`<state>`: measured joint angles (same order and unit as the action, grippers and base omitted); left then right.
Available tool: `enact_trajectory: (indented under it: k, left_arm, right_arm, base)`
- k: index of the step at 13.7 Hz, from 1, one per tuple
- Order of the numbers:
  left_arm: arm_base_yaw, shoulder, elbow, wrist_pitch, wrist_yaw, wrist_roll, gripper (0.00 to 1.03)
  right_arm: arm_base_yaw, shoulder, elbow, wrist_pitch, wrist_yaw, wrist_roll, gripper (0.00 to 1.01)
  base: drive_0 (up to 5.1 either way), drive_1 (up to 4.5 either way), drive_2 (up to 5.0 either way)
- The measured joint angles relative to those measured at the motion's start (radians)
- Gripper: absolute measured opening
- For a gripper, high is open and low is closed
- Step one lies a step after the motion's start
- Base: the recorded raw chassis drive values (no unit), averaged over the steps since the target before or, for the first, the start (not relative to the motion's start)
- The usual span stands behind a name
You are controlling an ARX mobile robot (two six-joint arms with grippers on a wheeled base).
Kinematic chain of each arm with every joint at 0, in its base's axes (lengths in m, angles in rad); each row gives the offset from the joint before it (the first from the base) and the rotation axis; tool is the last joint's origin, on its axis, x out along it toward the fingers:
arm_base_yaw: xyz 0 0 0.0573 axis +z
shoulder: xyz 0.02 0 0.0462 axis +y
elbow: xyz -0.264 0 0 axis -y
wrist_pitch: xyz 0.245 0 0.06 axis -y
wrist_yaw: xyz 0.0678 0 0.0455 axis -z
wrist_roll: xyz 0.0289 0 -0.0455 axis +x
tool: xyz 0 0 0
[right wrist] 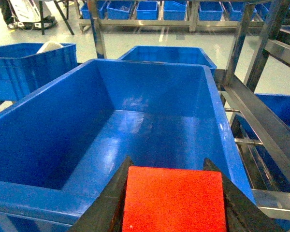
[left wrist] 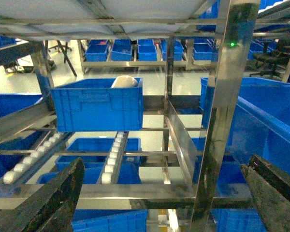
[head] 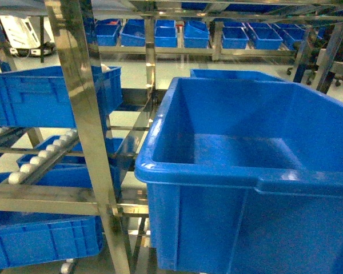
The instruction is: Place magnetic block on left shelf second layer
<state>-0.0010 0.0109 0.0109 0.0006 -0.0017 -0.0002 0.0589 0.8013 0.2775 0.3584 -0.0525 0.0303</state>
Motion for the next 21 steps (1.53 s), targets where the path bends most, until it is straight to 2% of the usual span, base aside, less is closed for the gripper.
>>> enact_trajectory:
  k: [1,2,4,5,7,8,11,13,14,15,18,19,20,21]
  left_arm:
    - [0.0,0.0,0.0,-0.004,0.001,0.0,0.98]
    - [0.0,0.0,0.0,-0.004,0.001,0.0,0.98]
    - [0.0,0.0,0.0,-0.004,0.001,0.0,0.98]
    - [0.0,0.0,0.0,-0.004,0.001,0.0,0.98]
    - [0.0,0.0,0.0,-0.004,0.001,0.0,0.98]
    - [0.0,0.0,0.0,-0.004,0.001,0.0,0.98]
    - [0.0,0.0,0.0,-0.004,0.001,0.0,0.98]
    - [0.0,0.0,0.0,-0.004,0.001,0.0,0.98]
    - [0.0,0.0,0.0,-0.004,0.001,0.0,0.98]
    - [0.0,0.0,0.0,-0.004,0.001,0.0,0.98]
    - [0.0,0.0,0.0,-0.004,0.001,0.0,0.98]
    - [0.0,0.0,0.0,-0.004,0.001,0.0,0.98]
    - [0.0,0.0,0.0,-0.004,0.001,0.0,0.98]
    - [0.0,0.0,0.0,-0.004,0.001,0.0,0.98]
  right_arm:
    - [-0.003,0.04,0.021,-0.006,-0.018,0.019,0.33]
    - [-0.023,0.199,0.117,0.067,-0.034,0.079,0.33]
    - [-0.027,0.409,0.237,0.094,-0.044,0.159,0.33]
    - [-0.019,0.554,0.315,0.052,-0.058,0.201,0.33]
    - [0.019,0.793,0.486,-0.055,-0.084,0.251,0.33]
    - [0.031,0.847,0.549,-0.082,-0.082,0.256,0.33]
    - [0.043,0.893,0.613,-0.107,-0.073,0.257,0.33]
    - [0.06,0.967,0.729,-0.152,-0.069,0.254,0.33]
    - [0.074,0.976,0.734,-0.117,-0.036,0.226,0.34]
    - [0.088,0.951,0.69,-0.032,0.015,0.195,0.46]
    - [0.15,0.673,0.375,0.382,0.269,-0.022,0.85]
    - [0.167,0.557,0.249,0.489,0.325,-0.044,0.97]
    - [0.181,0.438,0.12,0.566,0.385,-0.067,0.98]
    - [0.185,0.291,0.01,0.526,0.427,-0.092,0.98]
  base:
    - [-4.6,4.04,0.1]
    - [0.0,0.0,0.0]
    - [0.0,0.0,0.0]
    - [0.0,0.0,0.0]
    - [0.0,0.0,0.0]
    - [0.0,0.0,0.0]
    - [0.0,0.0,0.0]
    - [0.0,0.0,0.0]
    - [0.0,0.0,0.0]
    - [0.0,0.0,0.0]
    - [0.0,0.0,0.0]
    - [0.0,0.0,0.0]
    - [0.0,0.0,0.0]
    - [0.0,0.0,0.0]
